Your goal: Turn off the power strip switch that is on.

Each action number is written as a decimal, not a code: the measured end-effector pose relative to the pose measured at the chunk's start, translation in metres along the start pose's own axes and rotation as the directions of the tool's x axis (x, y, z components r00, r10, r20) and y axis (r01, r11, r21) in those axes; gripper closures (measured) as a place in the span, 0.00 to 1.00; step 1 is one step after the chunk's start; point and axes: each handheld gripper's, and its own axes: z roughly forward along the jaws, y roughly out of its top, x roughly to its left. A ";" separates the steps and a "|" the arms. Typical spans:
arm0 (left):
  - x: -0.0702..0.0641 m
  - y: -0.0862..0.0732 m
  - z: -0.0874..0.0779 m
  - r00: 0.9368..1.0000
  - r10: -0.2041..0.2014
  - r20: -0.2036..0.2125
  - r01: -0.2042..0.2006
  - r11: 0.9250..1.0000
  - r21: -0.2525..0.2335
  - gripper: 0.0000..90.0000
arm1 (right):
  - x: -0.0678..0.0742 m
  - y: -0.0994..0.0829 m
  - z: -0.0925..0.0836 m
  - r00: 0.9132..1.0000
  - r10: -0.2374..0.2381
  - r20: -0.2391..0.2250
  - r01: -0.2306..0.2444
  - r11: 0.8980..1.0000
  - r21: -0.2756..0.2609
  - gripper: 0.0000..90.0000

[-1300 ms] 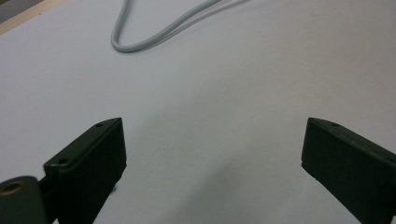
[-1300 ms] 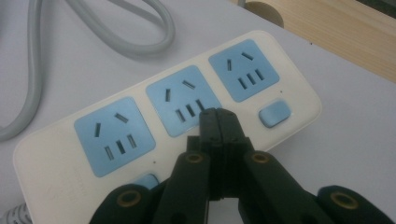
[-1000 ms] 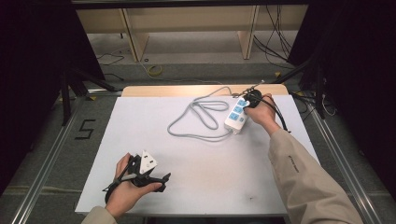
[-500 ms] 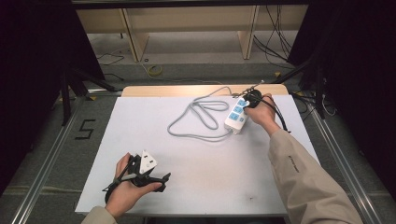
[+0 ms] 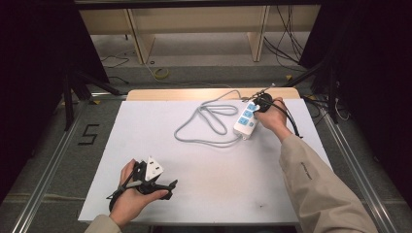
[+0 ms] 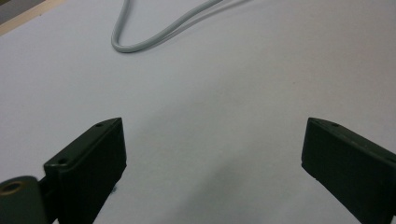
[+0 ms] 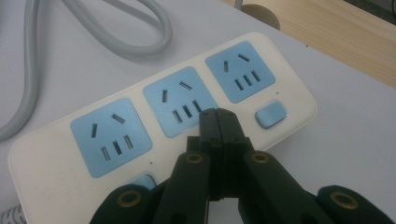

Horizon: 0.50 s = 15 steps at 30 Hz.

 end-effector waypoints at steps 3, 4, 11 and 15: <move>0.000 0.000 0.000 1.000 0.002 0.000 -0.002 1.000 0.003 0.07 | -0.001 0.001 -0.002 1.000 0.000 0.003 0.000 1.000 -0.002 1.00; 0.000 0.000 0.000 1.000 0.002 0.000 -0.002 1.000 0.002 0.07 | -0.001 0.001 -0.003 1.000 0.002 0.008 -0.002 1.000 -0.002 1.00; -0.001 0.001 0.000 1.000 0.000 0.001 0.000 1.000 0.000 0.07 | -0.003 -0.004 -0.006 1.000 0.011 0.004 -0.011 1.000 -0.023 1.00; -0.001 0.001 0.000 1.000 0.000 0.002 0.000 1.000 0.003 0.07 | -0.004 -0.006 -0.009 1.000 0.018 -0.004 -0.018 0.999 -0.039 1.00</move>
